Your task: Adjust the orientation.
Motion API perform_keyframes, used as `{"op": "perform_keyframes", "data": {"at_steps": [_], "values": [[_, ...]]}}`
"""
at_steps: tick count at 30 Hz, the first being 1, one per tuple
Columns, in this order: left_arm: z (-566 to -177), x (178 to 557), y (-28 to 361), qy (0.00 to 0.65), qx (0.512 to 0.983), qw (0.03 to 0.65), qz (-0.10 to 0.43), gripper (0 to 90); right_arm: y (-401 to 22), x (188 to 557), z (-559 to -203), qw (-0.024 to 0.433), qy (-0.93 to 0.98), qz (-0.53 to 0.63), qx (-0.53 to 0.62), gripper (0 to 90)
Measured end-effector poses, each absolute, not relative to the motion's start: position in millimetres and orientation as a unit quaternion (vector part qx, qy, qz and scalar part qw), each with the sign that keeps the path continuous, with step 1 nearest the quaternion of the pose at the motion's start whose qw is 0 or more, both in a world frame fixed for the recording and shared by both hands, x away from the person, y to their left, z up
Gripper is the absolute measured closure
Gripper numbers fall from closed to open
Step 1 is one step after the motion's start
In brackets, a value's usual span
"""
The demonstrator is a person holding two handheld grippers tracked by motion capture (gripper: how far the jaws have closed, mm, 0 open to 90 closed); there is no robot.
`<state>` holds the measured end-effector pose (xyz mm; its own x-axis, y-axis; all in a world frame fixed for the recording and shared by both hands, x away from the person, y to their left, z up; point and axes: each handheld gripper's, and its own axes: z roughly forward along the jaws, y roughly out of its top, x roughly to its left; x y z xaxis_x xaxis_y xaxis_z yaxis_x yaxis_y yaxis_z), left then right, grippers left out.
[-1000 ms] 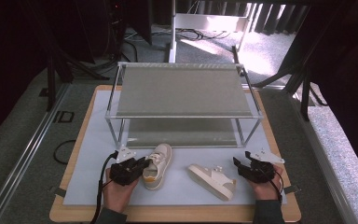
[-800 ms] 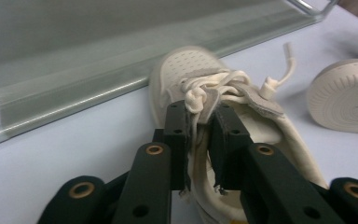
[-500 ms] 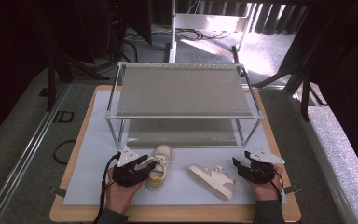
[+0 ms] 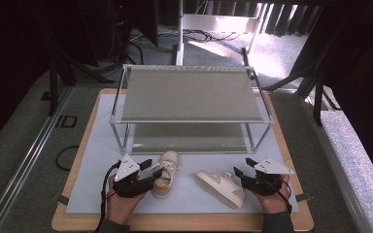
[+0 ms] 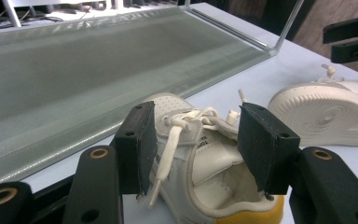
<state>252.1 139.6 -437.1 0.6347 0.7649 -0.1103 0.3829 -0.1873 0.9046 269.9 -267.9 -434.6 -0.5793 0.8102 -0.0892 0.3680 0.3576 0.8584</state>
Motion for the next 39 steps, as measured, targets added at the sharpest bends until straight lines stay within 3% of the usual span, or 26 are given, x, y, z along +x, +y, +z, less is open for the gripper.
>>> {"op": "perform_keyframes", "data": {"at_steps": [39], "values": [[-439, 251, 134, 0.381, 0.755, 0.500, 0.188, 46.2, -277, 257, -453, 0.169, 0.788, 0.449, 0.386, 43.2]]}}
